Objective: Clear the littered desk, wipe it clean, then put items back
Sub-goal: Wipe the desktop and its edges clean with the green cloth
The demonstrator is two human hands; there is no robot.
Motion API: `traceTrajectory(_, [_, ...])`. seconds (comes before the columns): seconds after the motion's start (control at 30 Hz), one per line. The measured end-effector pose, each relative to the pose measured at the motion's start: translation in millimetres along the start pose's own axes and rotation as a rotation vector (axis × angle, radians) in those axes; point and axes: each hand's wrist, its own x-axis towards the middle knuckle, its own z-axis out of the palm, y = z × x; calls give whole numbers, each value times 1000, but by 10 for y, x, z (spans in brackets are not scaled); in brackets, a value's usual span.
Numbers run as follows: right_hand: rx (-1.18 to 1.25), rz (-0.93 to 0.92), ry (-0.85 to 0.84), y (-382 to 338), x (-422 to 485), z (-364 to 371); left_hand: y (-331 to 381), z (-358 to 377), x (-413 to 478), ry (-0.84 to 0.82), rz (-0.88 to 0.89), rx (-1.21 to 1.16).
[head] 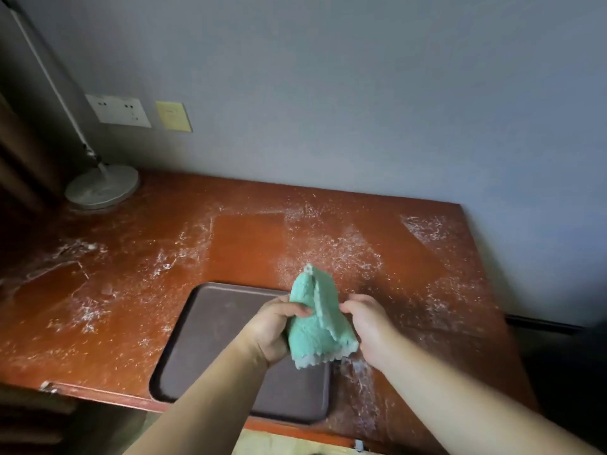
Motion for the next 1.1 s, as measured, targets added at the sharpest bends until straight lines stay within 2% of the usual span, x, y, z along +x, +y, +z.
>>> traceTrajectory(0.1, [64,107,-202,53,-173,-268,-132,435,112,-34,-10,107])
traceTrajectory(0.13, [62,130,-221,85,-217,-369,-181,591,128,-52,-10,129])
traceTrajectory(0.2, [69,135,-168,143,-308,-628,-293,867,160,-63,-12,160])
traceTrajectory(0.27, [201,111,-91,203,-361,-933,-428,1113,172,-49,-23,139])
traceTrajectory(0.4, [441,13,23,298,-546,-1537,-769,1445,268,121,-78,53])
traceTrajectory(0.5, [495,-13,210,402,-638,-1933,-1018,1658,291,262,-133,27])
traceTrajectory(0.57, [254,-108,394,486,-726,-2149,-1162,1792,285,372,-140,29])
traceTrajectory(0.63, [-124,-362,501,564,-909,-2286,-1305,1925,295,417,-132,46])
traceTrajectory(0.67, [-319,-495,475,623,-978,-2332,-1386,2003,303,415,-135,47])
traceTrajectory(0.73, [-687,-672,304,789,-1031,-2358,-1519,2166,290,342,-150,-26])
traceTrajectory(0.8, [-1023,-633,106,958,-1021,-2348,-1592,2290,221,213,-168,-157])
traceTrajectory(0.83, [-1100,-566,38,1036,-999,-2360,-1622,2303,187,152,-178,-204])
traceTrajectory(0.9, [-1041,-483,-62,1092,-1008,-2416,-1703,2277,127,110,-197,-236])
traceTrajectory(0.97, [-747,-480,-121,1115,-1028,-2456,-1808,2233,109,122,-187,-134])
traceTrajectory(1.03, [-383,-462,-13,1140,-968,-2509,-1895,2238,84,152,-182,-43])
traceTrajectory(1.1, [-210,-323,81,1119,-897,-2603,-1933,2293,37,158,-203,-37])
